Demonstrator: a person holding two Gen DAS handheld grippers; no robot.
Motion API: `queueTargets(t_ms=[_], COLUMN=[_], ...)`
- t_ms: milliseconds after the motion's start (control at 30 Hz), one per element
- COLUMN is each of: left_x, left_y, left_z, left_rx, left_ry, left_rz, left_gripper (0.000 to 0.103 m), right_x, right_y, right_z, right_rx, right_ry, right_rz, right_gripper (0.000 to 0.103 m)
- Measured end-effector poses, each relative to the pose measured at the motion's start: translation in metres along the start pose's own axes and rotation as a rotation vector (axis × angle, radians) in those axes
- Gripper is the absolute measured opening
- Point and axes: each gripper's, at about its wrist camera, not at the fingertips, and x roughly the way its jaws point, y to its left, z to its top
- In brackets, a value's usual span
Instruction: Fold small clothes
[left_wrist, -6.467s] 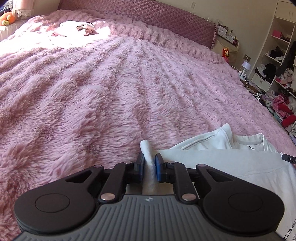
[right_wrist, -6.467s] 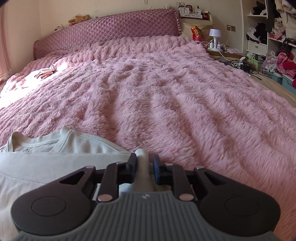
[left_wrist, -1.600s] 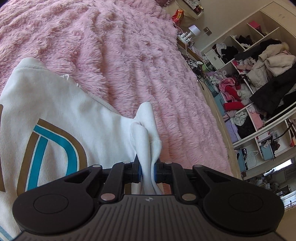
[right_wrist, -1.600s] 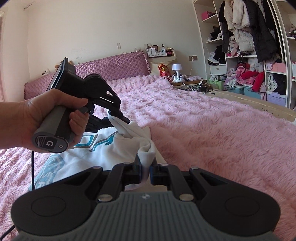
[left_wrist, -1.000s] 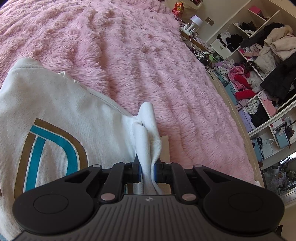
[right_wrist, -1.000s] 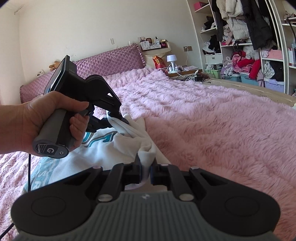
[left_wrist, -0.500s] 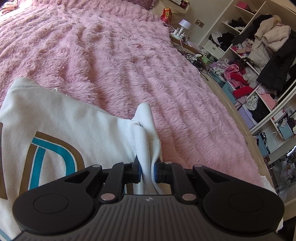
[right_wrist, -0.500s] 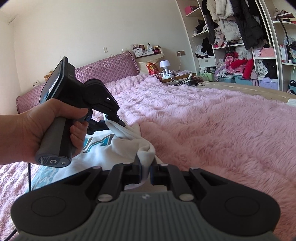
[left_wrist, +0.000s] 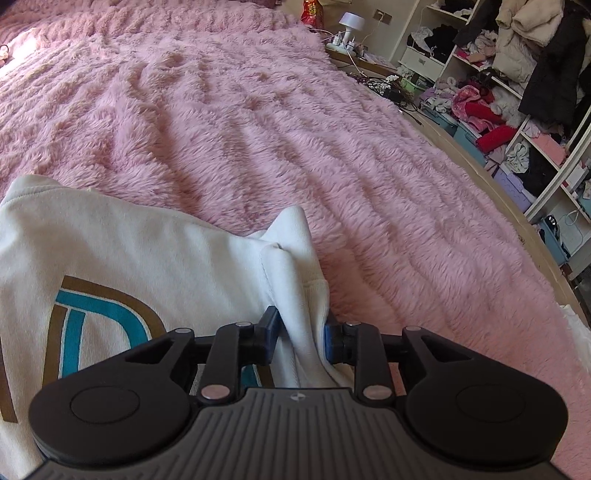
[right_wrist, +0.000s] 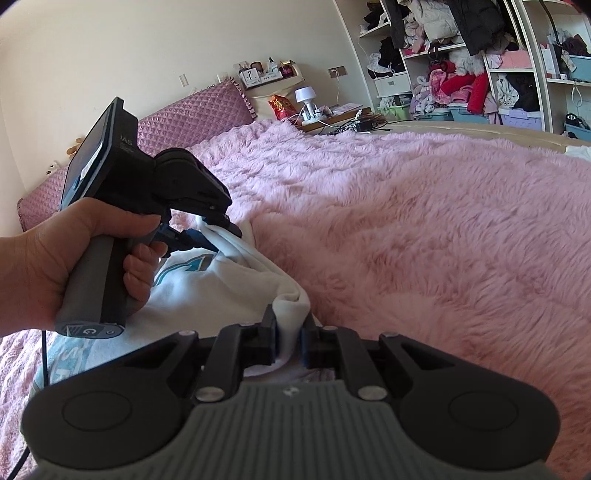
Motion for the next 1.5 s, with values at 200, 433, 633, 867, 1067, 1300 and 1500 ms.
queueTargets(t_ms=[200, 433, 633, 867, 1067, 1300, 1500], left_x=[-0.043, -0.153, -0.213, -0.208, -0.201, -0.201, -0.207], left_y=[-0.005, 0.024, 0.042, 0.032, 0.037, 0.043, 0.032], left_z=[0.004, -0.053, -0.153, -0.206, -0.212, -0.211, -0.209], left_rx=[0.088, 0.337, 0.458, 0.526, 0.471, 0.413, 0.431], left_ry=[-0.059, -0.150, -0.164, -0.184, -0.170, -0.189, -0.199], left_rz=[0.029, 0.093, 0.247, 0.324, 0.303, 0.281, 0.352], left_gripper=[0.045, 0.059, 0.059, 0.058, 0.049, 0.011, 0.009], right_x=[-0.003, -0.002, -0.001, 0.000, -0.001, -0.002, -0.013], right_y=[0.002, -0.003, -0.001, 0.004, 0.006, 0.006, 0.008], right_z=[0.001, 0.006, 0.010, 0.010, 0.012, 0.014, 0.019], right_rx=[-0.037, -0.043, -0.059, -0.099, -0.110, -0.105, -0.110], right_ry=[0.005, 0.035, 0.052, 0.064, 0.069, 0.070, 0.023], right_rz=[-0.003, 0.014, 0.015, 0.001, -0.007, -0.005, -0.001], right_gripper=[0.008, 0.009, 0.009, 0.010, 0.010, 0.010, 0.004])
